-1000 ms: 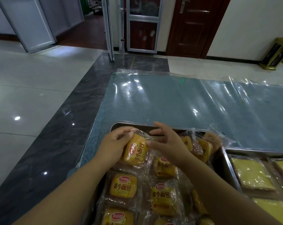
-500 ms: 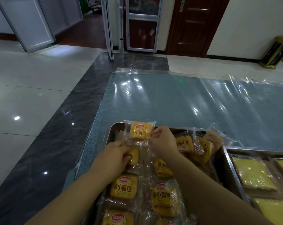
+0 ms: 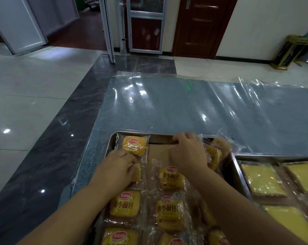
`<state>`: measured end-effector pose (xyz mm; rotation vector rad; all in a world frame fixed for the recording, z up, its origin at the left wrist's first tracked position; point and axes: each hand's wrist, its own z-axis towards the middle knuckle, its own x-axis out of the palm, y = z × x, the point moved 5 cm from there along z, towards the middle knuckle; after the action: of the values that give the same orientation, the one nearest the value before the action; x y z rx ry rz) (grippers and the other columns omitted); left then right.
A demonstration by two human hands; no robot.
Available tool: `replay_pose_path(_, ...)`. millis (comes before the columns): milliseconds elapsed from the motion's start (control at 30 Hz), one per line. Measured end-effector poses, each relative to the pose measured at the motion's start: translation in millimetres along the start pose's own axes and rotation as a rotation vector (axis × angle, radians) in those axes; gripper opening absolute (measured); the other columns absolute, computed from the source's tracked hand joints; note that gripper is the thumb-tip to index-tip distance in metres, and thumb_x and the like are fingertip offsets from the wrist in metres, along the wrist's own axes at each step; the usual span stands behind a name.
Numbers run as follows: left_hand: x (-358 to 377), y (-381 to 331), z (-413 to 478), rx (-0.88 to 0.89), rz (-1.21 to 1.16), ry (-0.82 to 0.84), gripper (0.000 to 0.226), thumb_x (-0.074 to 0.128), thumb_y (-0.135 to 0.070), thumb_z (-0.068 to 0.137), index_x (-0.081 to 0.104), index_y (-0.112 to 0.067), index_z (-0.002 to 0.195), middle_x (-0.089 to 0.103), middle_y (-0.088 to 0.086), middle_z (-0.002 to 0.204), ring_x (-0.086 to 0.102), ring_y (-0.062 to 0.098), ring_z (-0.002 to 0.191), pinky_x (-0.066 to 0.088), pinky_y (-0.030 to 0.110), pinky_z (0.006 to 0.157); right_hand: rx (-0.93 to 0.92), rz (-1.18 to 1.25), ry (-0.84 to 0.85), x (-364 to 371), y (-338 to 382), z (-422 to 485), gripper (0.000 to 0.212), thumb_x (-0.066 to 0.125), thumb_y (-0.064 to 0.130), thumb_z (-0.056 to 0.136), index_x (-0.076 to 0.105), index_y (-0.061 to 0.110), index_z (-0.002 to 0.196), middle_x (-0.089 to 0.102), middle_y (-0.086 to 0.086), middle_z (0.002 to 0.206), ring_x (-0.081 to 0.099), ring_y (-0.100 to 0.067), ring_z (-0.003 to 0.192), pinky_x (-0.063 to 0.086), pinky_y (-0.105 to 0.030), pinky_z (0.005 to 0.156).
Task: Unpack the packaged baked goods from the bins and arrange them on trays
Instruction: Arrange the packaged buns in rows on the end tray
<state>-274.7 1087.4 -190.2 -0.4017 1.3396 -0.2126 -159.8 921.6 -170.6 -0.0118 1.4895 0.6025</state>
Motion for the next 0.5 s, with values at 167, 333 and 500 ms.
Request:
replay_pose_path(167, 26, -32, 10, 0.078, -0.040, 0.098, 0.026, 0.051, -0.041, 0.090, 0.061, -0.029, 0.112, 0.057, -0.012, 0.111, 0.043, 0.009, 0.107, 0.035, 0.024, 0.089, 0.333, -0.247, 0.033, -20, -56, -10, 0.055, 0.050, 0.043, 0.087, 0.036, 0.007, 0.126, 0.039, -0.018, 0.131, 0.035, -0.036, 0.122, 0.037, -0.047, 0.099)
replay_pose_path(333, 53, -55, 10, 0.116, -0.002, 0.213, 0.043, 0.045, -0.051, 0.089, 0.047, -0.037, 0.130, 0.044, -0.013, 0.131, 0.031, 0.011, 0.118, 0.031, 0.027, 0.096, 0.339, -0.245, 0.117, -17, -69, -15, 0.066, 0.054, 0.054, 0.086, 0.039, 0.007, 0.131, 0.034, -0.017, 0.141, 0.026, -0.038, 0.133, 0.037, -0.052, 0.102)
replay_pose_path(500, 56, -55, 5, 0.114, 0.070, 0.233, 0.040, 0.045, -0.050, 0.090, 0.048, -0.040, 0.128, 0.040, -0.010, 0.133, 0.027, 0.015, 0.120, 0.031, 0.032, 0.098, 0.319, 0.033, 0.102, -18, -64, -14, 0.035, 0.065, 0.029, 0.084, 0.052, 0.021, 0.115, 0.055, -0.007, 0.118, 0.051, -0.027, 0.107, 0.048, -0.047, 0.087)
